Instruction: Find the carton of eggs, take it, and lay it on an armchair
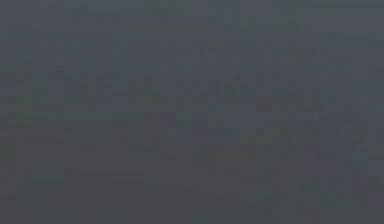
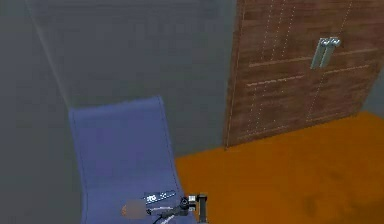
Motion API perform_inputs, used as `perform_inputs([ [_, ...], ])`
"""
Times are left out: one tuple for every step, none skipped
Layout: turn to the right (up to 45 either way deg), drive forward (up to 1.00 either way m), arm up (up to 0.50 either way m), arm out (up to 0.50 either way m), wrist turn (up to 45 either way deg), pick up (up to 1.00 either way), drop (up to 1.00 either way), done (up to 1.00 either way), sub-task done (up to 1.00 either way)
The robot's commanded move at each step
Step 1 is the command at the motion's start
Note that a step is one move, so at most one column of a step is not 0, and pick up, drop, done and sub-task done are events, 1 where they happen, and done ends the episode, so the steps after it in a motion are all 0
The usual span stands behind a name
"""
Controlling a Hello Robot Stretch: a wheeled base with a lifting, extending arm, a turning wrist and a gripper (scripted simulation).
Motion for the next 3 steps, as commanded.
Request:
perform_inputs([
  [0.0,0.00,0.10,0.00,0.0,0.00,0.00,0.00,0.00],
  [0.0,0.00,0.00,-0.08,0.0,0.00,0.00,0.00,0.00],
  [0.0,0.00,0.00,0.00,0.0,0.00,0.00,1.00,0.00],
])
